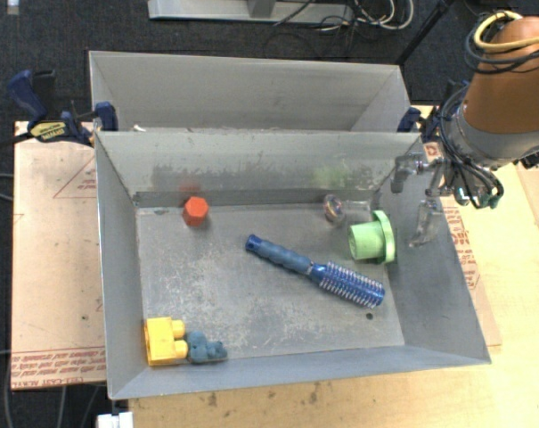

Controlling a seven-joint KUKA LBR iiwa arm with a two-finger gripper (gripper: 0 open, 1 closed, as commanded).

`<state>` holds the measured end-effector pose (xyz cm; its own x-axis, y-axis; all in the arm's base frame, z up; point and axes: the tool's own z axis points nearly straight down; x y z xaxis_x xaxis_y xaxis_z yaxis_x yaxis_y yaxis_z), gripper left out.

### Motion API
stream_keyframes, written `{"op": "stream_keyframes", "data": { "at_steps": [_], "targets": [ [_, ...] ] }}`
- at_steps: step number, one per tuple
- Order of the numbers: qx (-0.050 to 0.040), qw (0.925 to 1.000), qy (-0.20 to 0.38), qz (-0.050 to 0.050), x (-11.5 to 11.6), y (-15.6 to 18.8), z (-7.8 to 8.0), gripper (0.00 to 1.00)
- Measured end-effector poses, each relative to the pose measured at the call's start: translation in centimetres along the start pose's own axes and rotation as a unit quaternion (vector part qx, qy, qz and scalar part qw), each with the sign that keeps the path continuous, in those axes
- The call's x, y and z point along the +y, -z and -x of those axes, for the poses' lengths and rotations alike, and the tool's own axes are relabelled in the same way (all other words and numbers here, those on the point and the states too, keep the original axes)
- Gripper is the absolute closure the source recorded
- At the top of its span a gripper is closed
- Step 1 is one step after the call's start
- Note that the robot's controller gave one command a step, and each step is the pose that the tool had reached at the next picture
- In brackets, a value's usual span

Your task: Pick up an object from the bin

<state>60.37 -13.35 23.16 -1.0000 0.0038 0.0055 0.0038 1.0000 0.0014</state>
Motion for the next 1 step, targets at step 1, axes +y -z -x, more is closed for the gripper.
{"op": "stream_keyframes", "data": {
  "at_steps": [1],
  "targets": [
    [-0.0004,0.9969,0.079,0.000,-0.46,-15.00,0.45,0.00]
  ]
}}
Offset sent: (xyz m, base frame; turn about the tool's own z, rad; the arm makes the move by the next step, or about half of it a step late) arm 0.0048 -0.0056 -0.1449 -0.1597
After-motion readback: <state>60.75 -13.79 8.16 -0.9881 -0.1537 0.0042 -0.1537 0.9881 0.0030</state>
